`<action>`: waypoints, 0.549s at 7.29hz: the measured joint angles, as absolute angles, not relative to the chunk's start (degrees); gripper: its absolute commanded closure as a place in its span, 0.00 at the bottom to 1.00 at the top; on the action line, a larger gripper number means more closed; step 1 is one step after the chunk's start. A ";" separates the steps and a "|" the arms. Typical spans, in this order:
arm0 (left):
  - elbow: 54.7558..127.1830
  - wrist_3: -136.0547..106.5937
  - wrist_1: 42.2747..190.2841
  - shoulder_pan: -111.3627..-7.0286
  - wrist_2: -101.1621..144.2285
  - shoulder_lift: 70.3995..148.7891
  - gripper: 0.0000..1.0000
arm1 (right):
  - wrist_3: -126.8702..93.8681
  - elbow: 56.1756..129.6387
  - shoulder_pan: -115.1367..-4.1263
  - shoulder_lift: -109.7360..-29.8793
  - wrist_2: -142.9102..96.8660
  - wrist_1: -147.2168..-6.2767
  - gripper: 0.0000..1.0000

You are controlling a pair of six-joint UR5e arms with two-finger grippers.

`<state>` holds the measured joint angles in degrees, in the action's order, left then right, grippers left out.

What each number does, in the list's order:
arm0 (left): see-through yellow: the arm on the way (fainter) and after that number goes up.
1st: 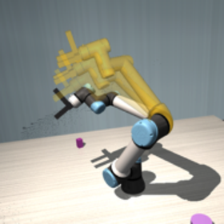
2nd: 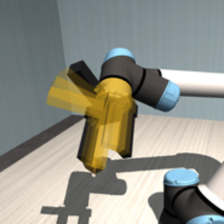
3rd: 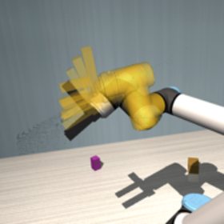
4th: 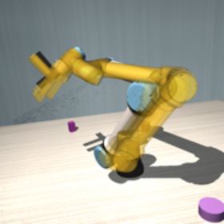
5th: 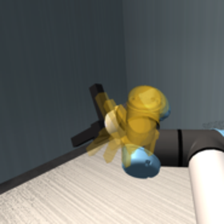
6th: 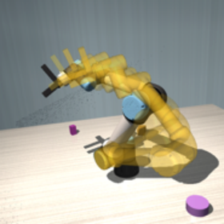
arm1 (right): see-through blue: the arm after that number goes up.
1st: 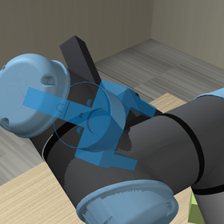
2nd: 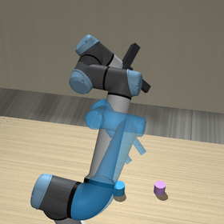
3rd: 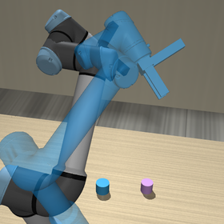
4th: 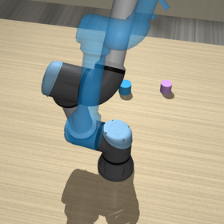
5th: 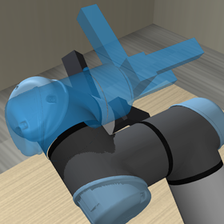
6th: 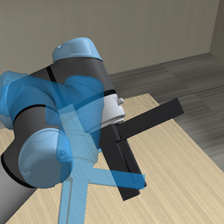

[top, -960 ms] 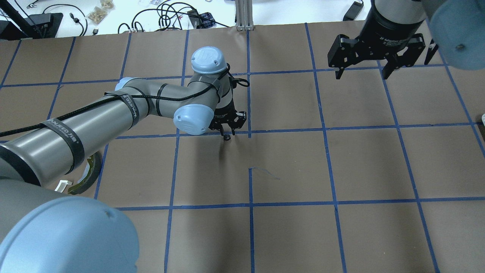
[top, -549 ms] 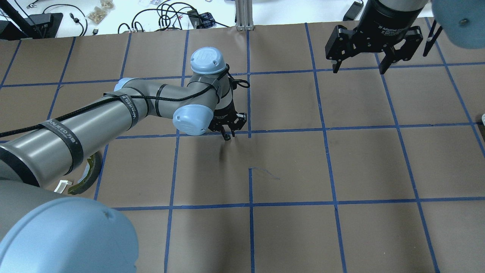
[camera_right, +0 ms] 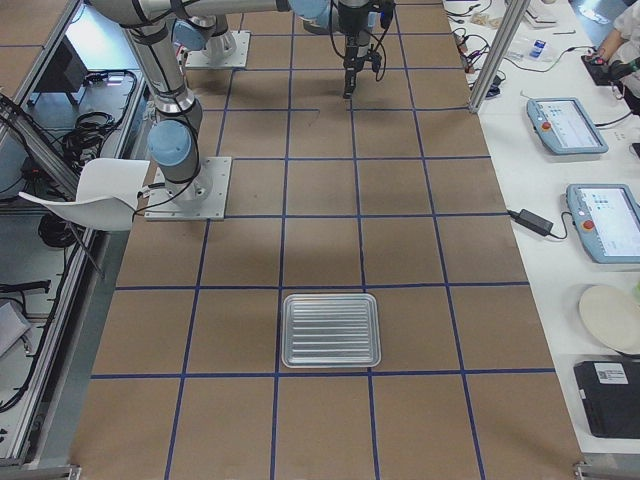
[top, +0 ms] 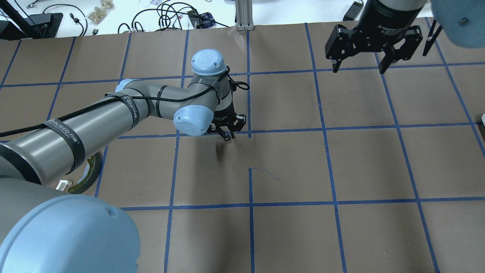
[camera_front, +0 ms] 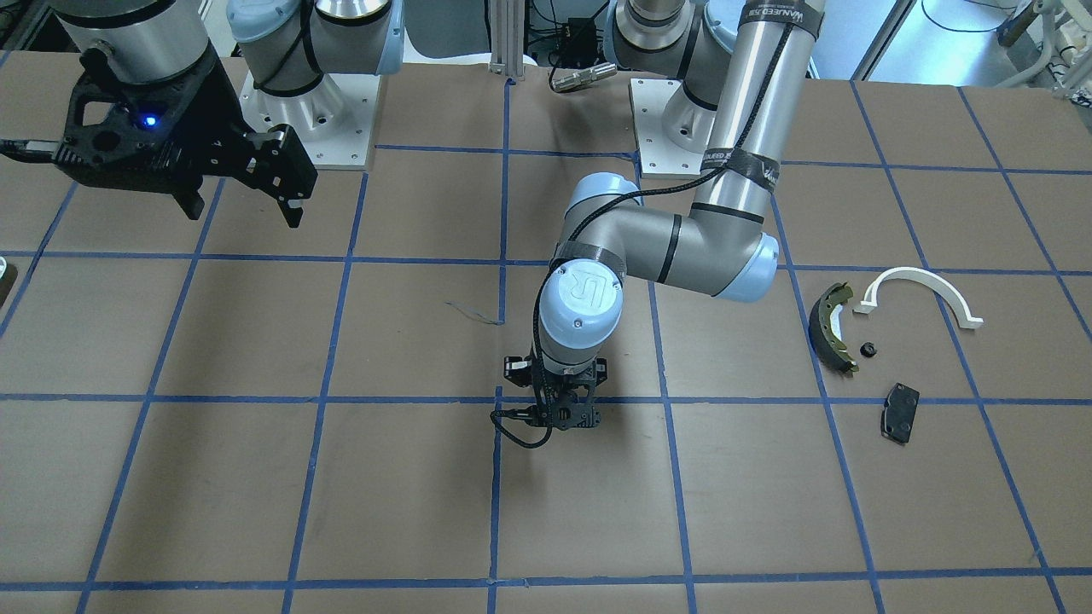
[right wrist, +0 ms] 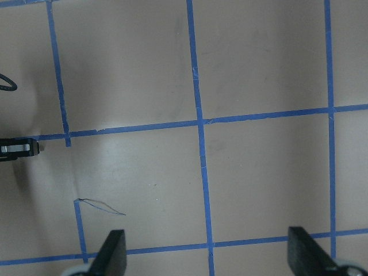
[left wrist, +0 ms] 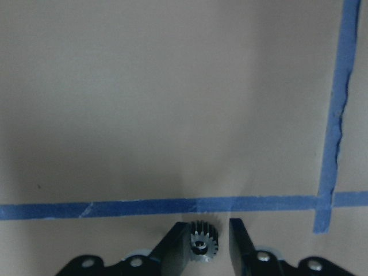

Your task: Place bearing gear from tray to pile

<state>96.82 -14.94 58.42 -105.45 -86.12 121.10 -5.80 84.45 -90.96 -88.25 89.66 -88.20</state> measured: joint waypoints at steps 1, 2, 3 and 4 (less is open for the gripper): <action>96.83 -14.94 58.52 -105.46 -86.13 121.06 0.57 | -5.80 84.46 -90.97 -88.26 89.55 -88.17 0.00; 96.92 -14.92 58.60 -105.50 -86.13 121.13 0.57 | -5.80 84.52 -90.97 -88.32 89.50 -88.16 0.00; 97.17 -14.88 58.71 -105.51 -86.15 121.18 0.57 | -5.61 84.78 -90.97 -88.44 89.46 -88.17 0.00; 97.85 -14.81 58.82 -105.46 -86.19 120.90 0.65 | -5.22 85.27 -90.97 -88.60 89.37 -88.30 0.00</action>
